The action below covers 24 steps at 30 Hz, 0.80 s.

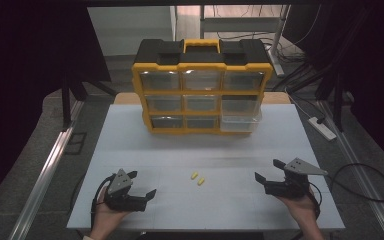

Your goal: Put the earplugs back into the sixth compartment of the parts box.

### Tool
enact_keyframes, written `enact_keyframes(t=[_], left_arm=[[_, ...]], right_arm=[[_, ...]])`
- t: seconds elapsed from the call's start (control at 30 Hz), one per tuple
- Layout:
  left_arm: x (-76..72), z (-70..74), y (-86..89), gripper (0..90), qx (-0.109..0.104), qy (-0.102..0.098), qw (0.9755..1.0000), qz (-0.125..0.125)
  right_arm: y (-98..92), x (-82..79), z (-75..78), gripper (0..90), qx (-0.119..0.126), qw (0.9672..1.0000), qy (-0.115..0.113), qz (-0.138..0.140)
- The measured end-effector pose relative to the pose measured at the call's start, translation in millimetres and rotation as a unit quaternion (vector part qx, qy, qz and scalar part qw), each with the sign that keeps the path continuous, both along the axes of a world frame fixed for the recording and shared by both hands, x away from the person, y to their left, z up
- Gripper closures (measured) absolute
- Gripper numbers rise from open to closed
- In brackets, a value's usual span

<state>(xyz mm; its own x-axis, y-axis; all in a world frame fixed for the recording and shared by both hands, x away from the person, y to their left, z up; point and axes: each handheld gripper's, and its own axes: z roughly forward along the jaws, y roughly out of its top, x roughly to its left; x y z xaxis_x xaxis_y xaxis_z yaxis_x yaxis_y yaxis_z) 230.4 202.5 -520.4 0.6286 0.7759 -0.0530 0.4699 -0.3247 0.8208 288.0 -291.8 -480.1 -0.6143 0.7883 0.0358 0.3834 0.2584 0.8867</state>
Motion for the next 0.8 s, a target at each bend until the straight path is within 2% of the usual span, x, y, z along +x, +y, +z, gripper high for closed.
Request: enact_keyframes(t=[0.4,0.53,0.63,0.8], left_arm=[[3.1,-0.8,-0.3,6.7,0.005,0.003,1.0,0.004],[0.0,-1.4,0.5,7.1,0.017,-0.003,0.9998,0.003],[0.9,-1.0,2.3,7.2,0.009,-0.003,0.9999,0.009],[0.3,-1.3,2.6,7.3,0.011,-0.004,0.9999,0.008]], right_arm=[[4.0,1.5,-5.1,14.4,-0.017,0.9998,0.01,0.002],[7.8,4.5,-7.9,15.2,-0.028,0.9995,0.014,0.007],[12.0,5.1,-8.5,15.2,-0.036,0.9991,0.014,0.014],[16.0,8.2,-7.3,15.6,-0.038,0.9989,0.022,0.017]])
